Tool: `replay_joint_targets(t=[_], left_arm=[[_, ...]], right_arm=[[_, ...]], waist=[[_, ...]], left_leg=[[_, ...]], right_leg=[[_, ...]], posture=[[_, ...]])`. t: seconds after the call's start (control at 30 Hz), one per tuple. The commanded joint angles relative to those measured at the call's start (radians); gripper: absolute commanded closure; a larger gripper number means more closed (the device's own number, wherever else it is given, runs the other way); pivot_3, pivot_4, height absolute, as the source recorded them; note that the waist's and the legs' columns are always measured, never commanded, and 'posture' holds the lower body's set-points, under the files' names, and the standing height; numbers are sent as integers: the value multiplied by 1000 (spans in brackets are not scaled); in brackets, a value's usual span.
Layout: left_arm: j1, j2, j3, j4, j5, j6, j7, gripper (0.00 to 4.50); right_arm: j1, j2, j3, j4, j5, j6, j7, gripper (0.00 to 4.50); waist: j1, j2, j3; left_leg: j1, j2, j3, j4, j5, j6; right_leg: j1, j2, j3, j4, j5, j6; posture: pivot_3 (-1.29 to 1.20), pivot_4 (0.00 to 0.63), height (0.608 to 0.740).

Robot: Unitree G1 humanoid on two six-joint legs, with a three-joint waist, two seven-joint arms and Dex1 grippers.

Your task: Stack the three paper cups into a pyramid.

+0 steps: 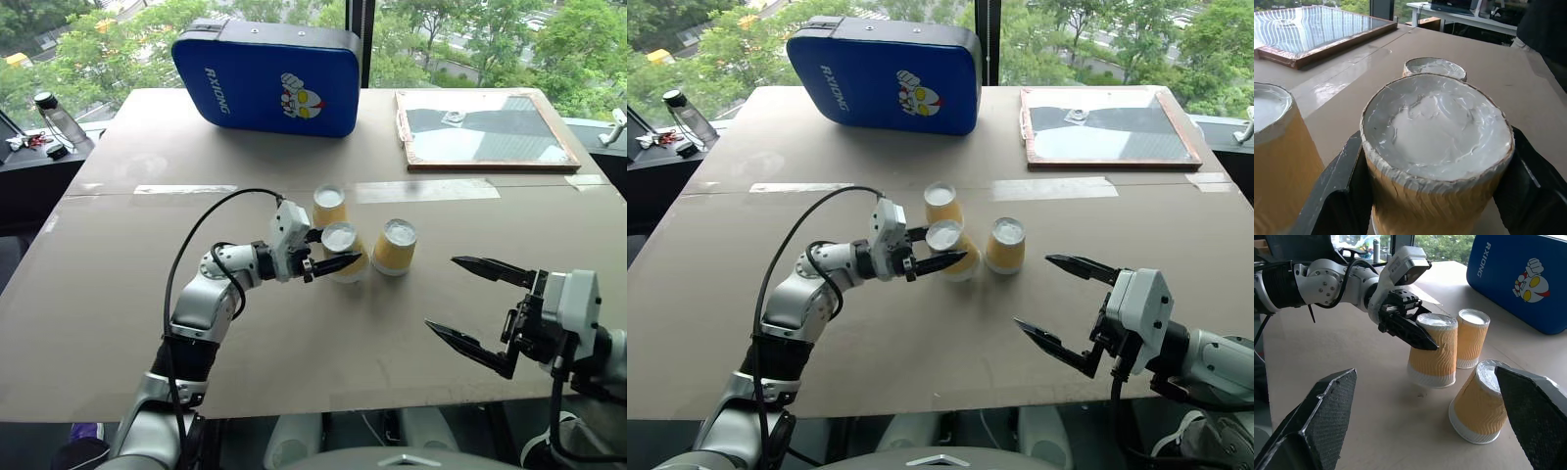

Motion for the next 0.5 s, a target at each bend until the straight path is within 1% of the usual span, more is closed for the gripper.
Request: replay_joint_targets(t=[0.03,0.23,0.5], left_arm=[[-42,-23,-14,25,33,-42,6,1949],[-66,-44,-28,59,57,-35,8,1949],[-89,-46,-39,77,78,-23,17,1949]], right_arm=[[33,-2,-51,-47,4,-13,-18,0],[118,17,-105,-47,-18,-33,-24,0],[156,30,-113,-47,-31,-48,-27,0]], waist=[[1,0,0],[1,0,0],[1,-1,0]], left_leg=[[0,0,0,0,0,0],[0,0,0,1,0,0],[0,0,0,1,0,0]], right_leg=[[0,0,0,0,0,0],[0,0,0,0,0,1],[0,0,0,0,0,1]], posture=[[0,150,740],[0,150,740],[0,150,740]])
